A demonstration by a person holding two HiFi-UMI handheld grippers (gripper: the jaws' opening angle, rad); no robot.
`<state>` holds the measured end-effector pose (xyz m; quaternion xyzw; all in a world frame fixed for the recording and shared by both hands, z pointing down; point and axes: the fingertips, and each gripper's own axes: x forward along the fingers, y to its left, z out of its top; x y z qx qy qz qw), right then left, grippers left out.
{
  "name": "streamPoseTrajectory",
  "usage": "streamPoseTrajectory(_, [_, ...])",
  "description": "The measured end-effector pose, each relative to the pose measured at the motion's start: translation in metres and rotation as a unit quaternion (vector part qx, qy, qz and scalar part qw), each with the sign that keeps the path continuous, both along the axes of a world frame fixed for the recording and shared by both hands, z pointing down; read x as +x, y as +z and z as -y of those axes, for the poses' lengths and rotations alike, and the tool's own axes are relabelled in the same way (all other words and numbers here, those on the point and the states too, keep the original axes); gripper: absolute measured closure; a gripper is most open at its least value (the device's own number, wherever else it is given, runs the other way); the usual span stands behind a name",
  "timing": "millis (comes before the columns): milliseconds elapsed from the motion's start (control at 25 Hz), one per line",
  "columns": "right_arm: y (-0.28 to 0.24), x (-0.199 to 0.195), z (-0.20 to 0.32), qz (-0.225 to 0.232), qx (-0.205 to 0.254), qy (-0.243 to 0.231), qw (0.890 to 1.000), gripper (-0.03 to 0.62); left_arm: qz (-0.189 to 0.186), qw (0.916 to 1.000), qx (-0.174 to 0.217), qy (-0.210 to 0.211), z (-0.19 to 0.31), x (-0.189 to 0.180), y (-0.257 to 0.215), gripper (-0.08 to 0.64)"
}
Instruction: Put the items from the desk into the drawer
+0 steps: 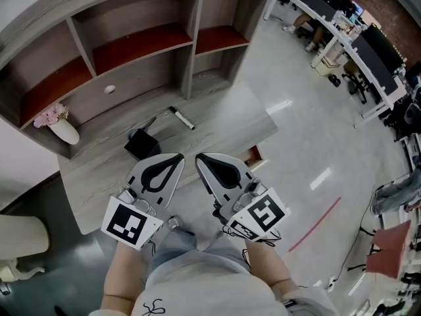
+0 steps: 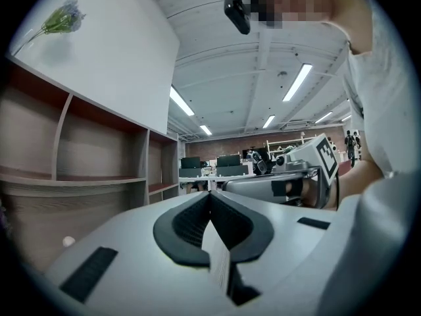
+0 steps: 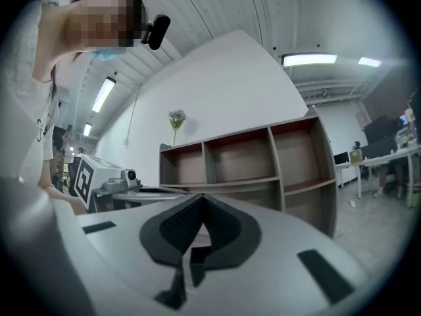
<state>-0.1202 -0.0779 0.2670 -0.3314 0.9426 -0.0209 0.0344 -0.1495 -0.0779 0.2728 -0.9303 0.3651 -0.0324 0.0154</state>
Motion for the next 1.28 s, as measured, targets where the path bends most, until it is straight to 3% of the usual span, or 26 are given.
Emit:
streamPoseTrajectory(240, [0.001,-0.017,0.012,-0.002,0.001,0.035,0.999,0.584,-0.001,0.9996,0.002,0.027,0.010,-0.021,0.002,0.555])
streamPoseTrajectory(720, [0.016,-0.032,0.036,-0.023,-0.013,0.053,0.998,0.584,-0.011,0.9994,0.001,0.034,0.029,-0.039,0.008,0.555])
streamPoseTrajectory(1280, [0.078,-0.043,0.133,-0.065,-0.067,0.040,0.995,0.581,-0.012,0.9997,-0.009,0.019,0.093,-0.051,0.020,0.555])
